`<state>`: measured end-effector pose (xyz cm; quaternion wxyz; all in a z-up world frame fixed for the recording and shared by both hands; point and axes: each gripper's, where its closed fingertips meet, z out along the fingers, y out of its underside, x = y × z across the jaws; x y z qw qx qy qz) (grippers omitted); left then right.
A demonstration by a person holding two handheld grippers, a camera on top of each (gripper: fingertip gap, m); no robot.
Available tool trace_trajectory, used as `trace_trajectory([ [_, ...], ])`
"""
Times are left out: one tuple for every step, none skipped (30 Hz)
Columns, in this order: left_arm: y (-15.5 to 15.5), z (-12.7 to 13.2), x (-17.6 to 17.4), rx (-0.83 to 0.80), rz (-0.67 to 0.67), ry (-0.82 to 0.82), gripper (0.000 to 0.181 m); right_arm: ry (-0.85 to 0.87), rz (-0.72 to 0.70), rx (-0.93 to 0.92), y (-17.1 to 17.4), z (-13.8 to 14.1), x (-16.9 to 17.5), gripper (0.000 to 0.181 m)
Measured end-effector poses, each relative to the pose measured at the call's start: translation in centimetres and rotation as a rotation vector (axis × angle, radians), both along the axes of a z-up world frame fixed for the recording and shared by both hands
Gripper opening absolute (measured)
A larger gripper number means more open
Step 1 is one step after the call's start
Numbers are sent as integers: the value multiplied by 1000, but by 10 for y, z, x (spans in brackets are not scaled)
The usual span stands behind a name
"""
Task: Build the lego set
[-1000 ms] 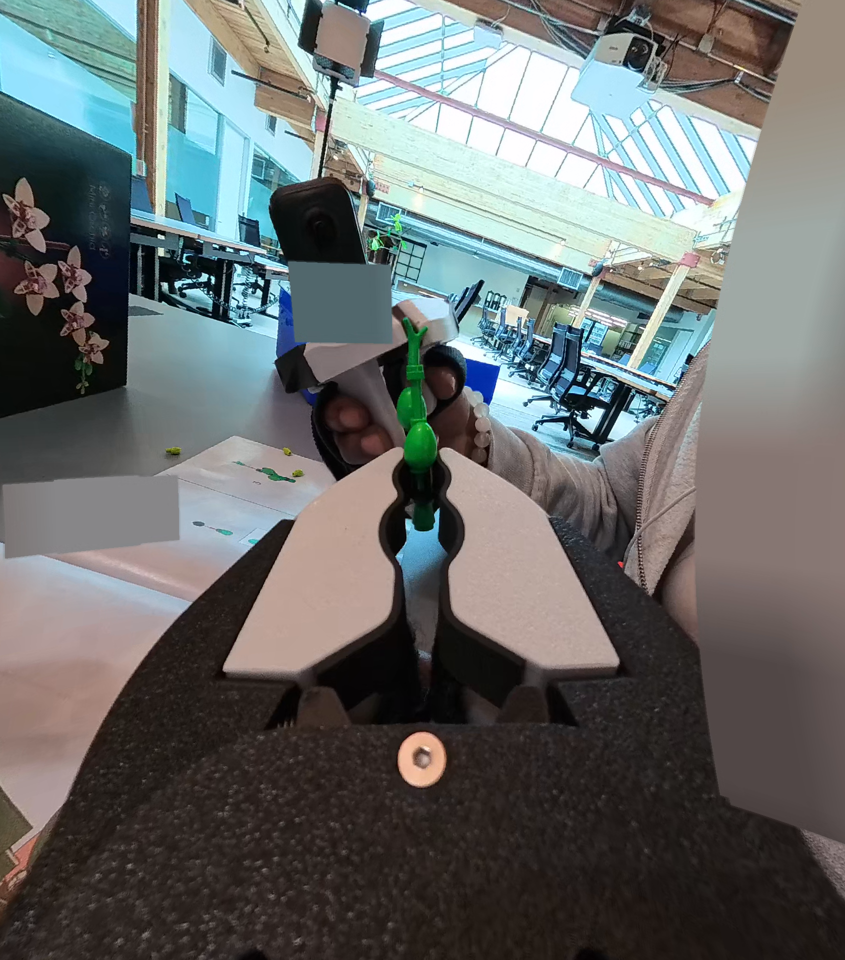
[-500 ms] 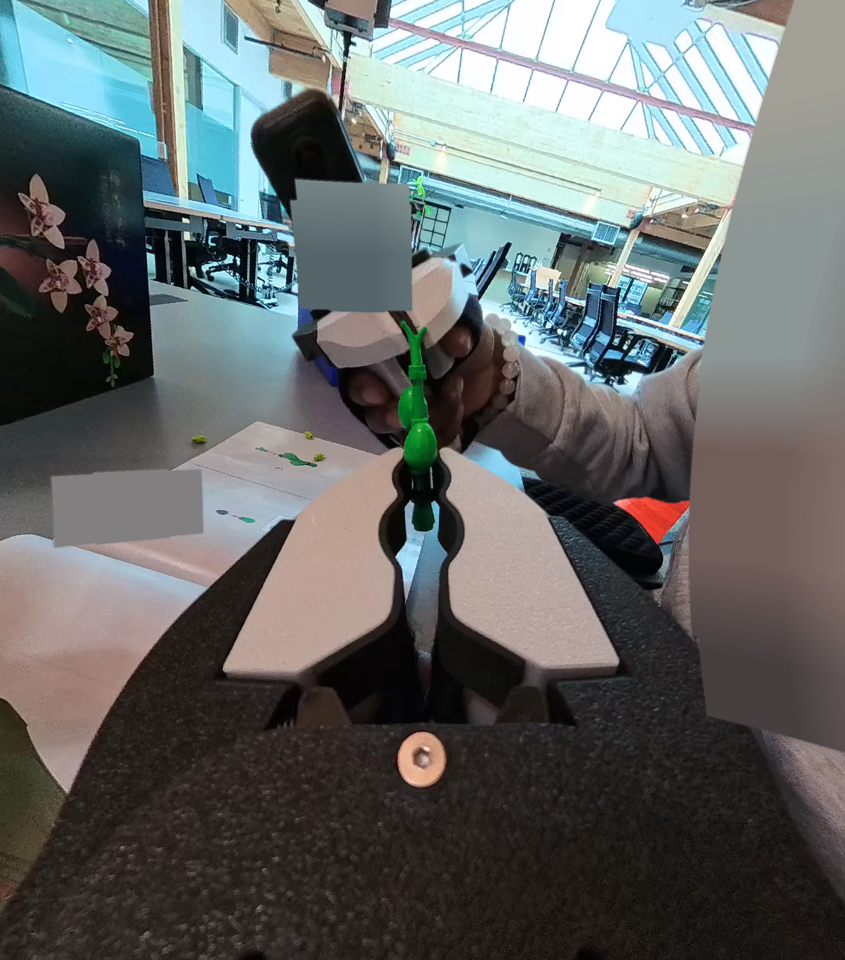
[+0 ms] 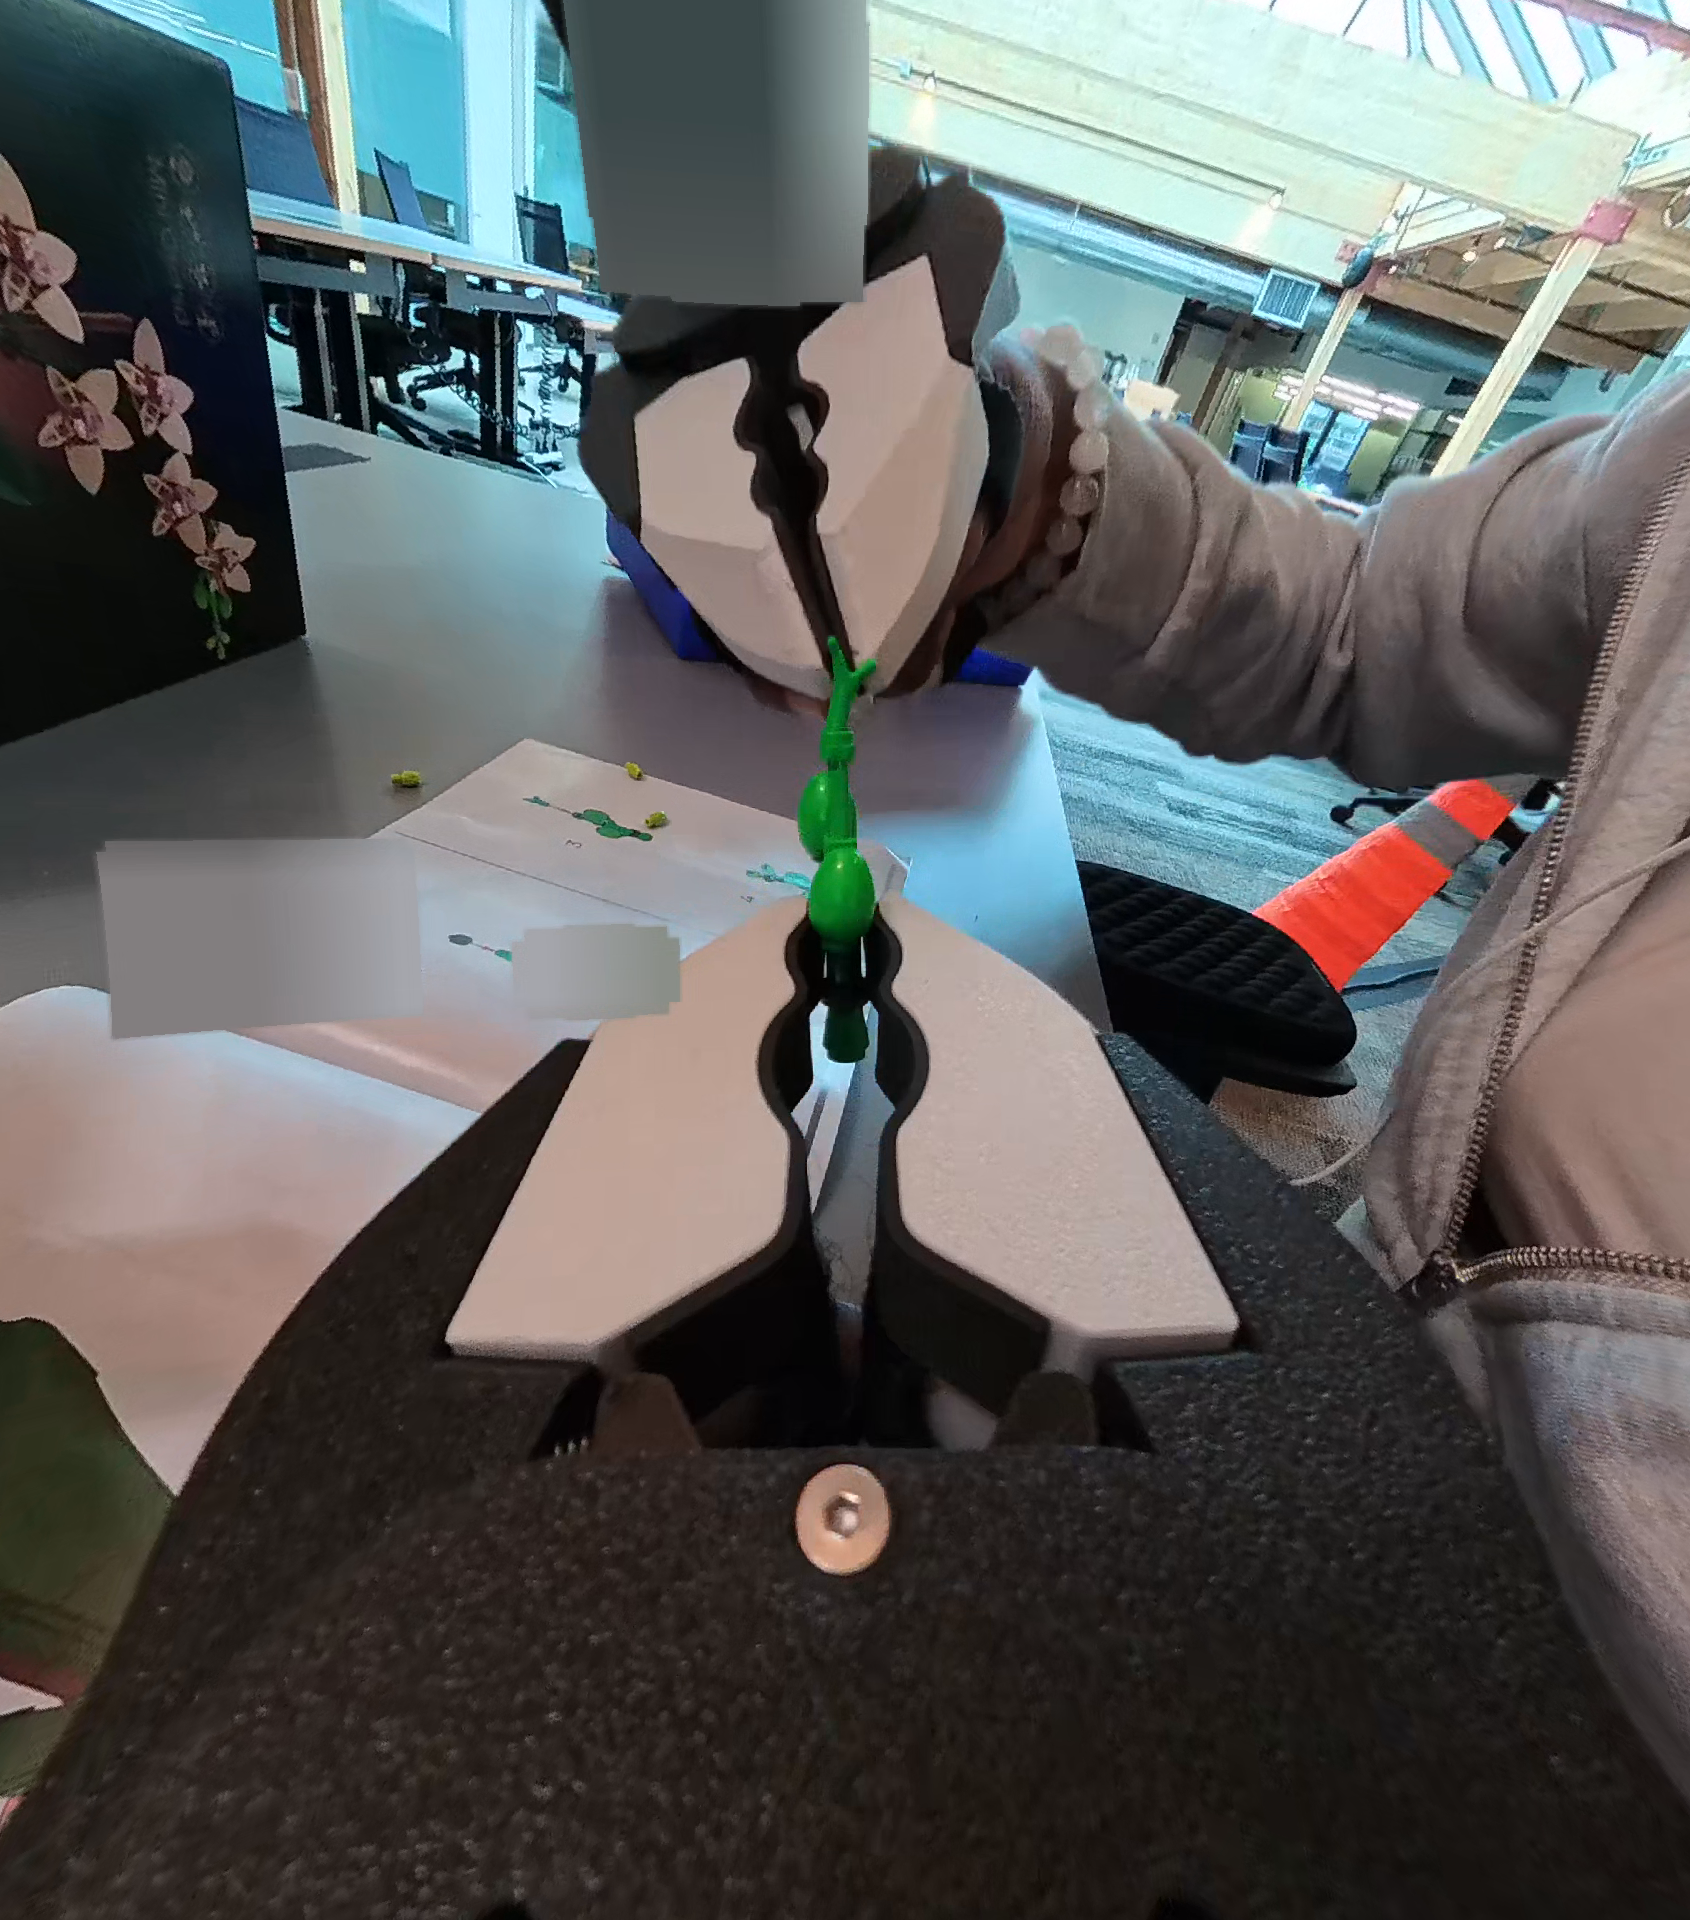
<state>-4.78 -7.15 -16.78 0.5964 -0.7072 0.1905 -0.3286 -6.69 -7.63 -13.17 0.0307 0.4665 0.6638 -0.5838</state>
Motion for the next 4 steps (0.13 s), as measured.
trace_trajectory([
  [0,0,0,-1,-3,5,6,-11,6,6,0,-1,0,0],
  [0,-1,1,-2,-4,13,6,-23,12,10,0,-1,1,0],
  [0,-2,1,-1,-5,24,6,-35,20,8,0,-2,1,0],
  [0,-2,1,1,-6,36,6,-47,28,4,0,-2,2,0],
])
